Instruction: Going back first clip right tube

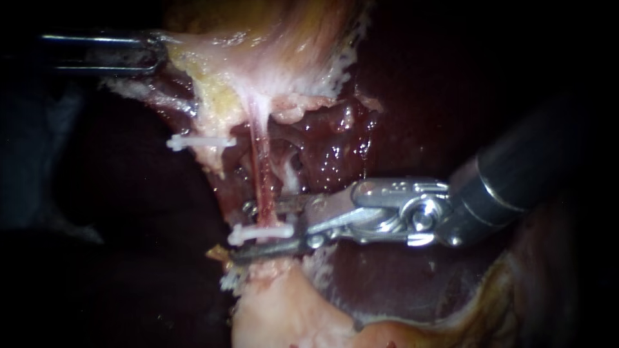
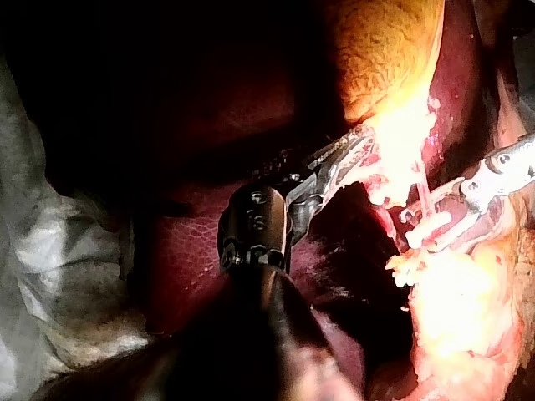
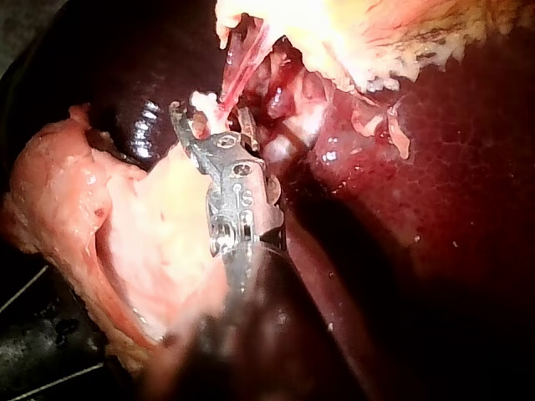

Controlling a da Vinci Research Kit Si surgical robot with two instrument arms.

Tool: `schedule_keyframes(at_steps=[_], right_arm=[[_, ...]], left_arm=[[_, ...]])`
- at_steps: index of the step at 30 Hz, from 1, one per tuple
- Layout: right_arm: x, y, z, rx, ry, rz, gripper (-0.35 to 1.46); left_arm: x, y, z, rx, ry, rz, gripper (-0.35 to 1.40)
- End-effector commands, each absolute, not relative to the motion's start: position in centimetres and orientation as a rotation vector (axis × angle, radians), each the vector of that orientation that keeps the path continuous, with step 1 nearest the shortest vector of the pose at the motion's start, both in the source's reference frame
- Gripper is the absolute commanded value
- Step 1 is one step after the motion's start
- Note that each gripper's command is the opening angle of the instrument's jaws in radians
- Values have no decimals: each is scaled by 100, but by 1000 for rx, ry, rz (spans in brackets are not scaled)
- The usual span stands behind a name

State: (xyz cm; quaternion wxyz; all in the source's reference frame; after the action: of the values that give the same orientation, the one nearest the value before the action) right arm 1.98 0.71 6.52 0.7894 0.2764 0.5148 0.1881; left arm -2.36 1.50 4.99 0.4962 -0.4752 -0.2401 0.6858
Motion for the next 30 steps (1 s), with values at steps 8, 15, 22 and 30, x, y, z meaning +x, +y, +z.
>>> schedule_keyframes(at_steps=[8,15,22,30], right_arm=[[140,74,636,477,1144,273,50],[82,94,615,432,1157,215,50],[50,113,599,395,1156,199,50],[42,115,598,387,1156,192,50]], left_arm=[[-235,150,499,-1151,-582,1662,-35],[-236,150,499,-1151,-581,1662,-35],[-236,150,501,-1152,-581,1662,-35],[-240,148,509,-1153,-574,1664,-35]])
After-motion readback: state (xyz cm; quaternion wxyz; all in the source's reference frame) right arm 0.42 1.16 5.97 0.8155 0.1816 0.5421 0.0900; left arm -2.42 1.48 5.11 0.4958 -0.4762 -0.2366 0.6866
